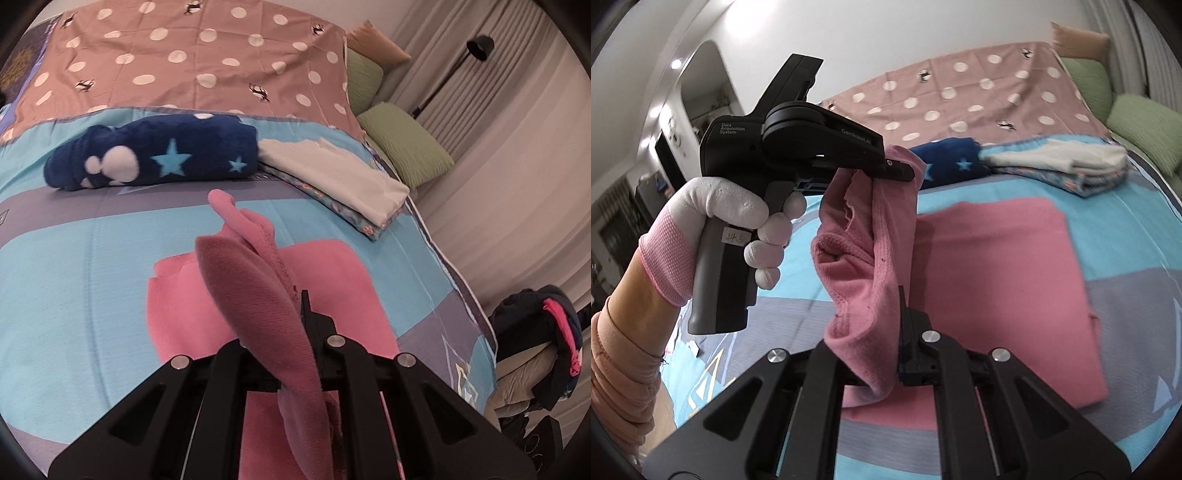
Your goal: Fold small clothes
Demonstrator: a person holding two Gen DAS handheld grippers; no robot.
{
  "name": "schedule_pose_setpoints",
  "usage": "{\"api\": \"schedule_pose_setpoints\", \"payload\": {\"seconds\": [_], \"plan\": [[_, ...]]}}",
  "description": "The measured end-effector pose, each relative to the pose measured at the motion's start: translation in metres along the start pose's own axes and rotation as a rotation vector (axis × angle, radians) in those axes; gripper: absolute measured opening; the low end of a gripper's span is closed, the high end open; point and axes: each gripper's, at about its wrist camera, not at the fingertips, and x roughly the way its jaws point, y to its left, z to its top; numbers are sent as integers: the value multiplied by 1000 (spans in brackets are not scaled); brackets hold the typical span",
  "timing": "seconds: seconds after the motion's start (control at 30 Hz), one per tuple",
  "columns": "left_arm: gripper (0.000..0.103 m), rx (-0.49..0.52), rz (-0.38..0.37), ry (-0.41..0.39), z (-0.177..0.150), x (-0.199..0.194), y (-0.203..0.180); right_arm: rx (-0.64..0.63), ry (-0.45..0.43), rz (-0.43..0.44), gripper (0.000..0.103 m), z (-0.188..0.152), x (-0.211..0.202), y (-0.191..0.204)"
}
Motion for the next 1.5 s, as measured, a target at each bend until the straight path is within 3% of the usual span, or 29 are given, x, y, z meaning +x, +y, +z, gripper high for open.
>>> {"api": "schedule_pose_setpoints", "payload": {"seconds": [0.2, 0.5, 0.73, 0.93, 1.1, 1.27, 1.33, 1.43, 1.5], "plan": [[7, 80, 57, 68, 2, 40, -42, 83, 13, -16, 6, -9, -9, -45], [11, 201, 211, 134, 1, 89, -84, 194, 52, -22, 6, -24, -10, -91], [37, 271, 191, 24, 8, 73, -108, 253, 95, -19, 7, -36, -6, -112], [38, 282, 195, -9, 0, 54, -109, 310, 121, 4, 10, -43, -2, -126], [41, 292, 197, -1, -33, 33, -91, 330, 123, 22, 10, -44, -1, -130], [43, 328, 189, -2, -89, 0, -74, 357, 131, 46, 10, -43, -1, -135], [49, 352, 182, 1, -116, -13, -72, 377, 136, 63, 10, -44, -2, -137], [51, 389, 209, 8, -155, -26, -65, 400, 139, 62, 24, -44, -5, -140], [51, 368, 222, 22, -174, -30, -56, 395, 134, 58, 26, -44, -9, -142]]}}
